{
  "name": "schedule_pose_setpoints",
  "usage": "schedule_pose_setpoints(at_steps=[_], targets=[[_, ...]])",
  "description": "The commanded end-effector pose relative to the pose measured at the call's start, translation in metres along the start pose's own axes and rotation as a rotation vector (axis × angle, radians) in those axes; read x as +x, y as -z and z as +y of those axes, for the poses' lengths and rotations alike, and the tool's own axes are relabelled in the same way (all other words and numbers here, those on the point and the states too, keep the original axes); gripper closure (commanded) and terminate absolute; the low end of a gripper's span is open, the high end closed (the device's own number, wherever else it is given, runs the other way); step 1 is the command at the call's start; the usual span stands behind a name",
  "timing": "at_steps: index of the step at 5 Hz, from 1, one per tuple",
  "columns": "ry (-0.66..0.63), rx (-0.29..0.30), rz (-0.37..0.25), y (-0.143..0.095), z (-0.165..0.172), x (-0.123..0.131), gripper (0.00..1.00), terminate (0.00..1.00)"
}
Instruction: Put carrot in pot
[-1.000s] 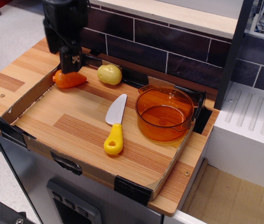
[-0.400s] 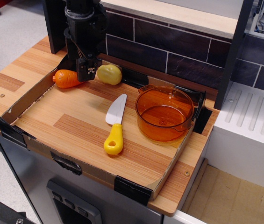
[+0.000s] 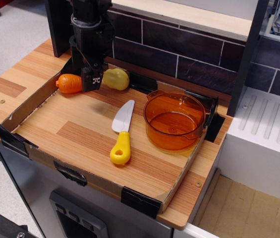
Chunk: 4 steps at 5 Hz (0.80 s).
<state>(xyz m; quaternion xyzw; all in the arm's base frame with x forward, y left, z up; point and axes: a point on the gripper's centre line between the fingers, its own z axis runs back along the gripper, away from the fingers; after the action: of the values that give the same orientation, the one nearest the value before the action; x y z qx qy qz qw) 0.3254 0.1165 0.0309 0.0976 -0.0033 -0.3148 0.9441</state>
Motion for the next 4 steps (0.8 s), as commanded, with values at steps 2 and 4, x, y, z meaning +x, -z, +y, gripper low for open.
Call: schedule_pose_setpoints(at_steps=[2, 4], targets=[[-0.028, 0.015, -0.018, 0.002, 0.013, 0.004, 0.00, 0.00], [-0.024, -0.001, 0.017, 0.008, 0.011, -0.001, 0.00, 0.00]])
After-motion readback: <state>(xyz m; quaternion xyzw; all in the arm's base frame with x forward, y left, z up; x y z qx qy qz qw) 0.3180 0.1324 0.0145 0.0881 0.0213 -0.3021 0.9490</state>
